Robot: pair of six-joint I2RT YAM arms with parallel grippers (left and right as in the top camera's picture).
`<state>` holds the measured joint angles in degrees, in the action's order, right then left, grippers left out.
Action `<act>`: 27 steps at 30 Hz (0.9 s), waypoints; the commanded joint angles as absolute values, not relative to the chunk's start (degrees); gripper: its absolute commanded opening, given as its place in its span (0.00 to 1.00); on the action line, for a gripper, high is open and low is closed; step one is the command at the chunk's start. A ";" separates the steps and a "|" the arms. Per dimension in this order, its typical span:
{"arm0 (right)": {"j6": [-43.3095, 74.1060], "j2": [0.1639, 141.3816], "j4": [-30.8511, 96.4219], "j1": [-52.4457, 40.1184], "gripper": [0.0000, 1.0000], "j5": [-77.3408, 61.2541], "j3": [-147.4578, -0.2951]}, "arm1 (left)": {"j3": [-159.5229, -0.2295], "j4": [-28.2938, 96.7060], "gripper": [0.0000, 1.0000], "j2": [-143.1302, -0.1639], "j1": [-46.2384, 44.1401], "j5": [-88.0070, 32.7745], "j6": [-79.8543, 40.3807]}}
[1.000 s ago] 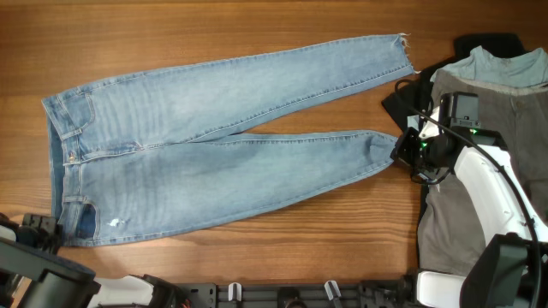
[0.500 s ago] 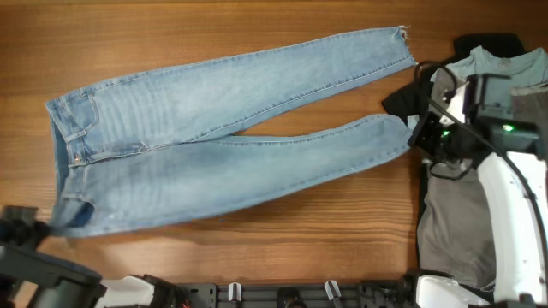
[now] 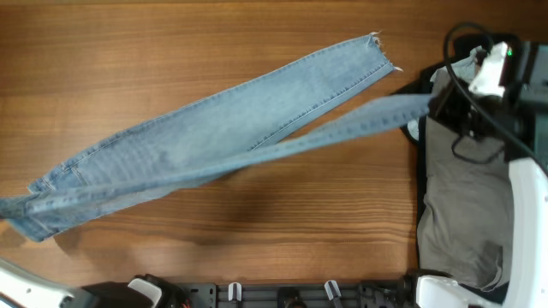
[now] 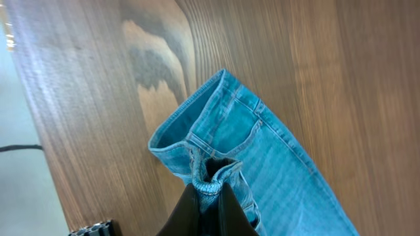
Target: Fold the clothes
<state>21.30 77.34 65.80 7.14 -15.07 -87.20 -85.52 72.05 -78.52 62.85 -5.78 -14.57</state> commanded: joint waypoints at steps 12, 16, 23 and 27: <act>13.87 107.31 47.33 -1.67 0.04 -9.98 -88.49 | -80.86 69.54 0.04 -85.71 61.71 5.78 -15.92; 13.67 107.42 46.04 -1.72 0.05 -9.80 -88.49 | -75.59 65.04 0.04 -87.46 61.71 9.52 -17.45; 13.72 107.42 44.12 -3.33 0.05 -9.74 -88.49 | -71.24 54.96 0.04 -90.21 61.25 3.33 -17.41; 18.46 107.46 43.90 -4.08 0.08 -8.49 -88.49 | -71.24 52.40 0.04 -90.35 60.20 3.07 -17.19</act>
<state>15.55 106.48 44.84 -4.21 -13.15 -87.37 -71.29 54.74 -90.17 60.58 1.65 -16.91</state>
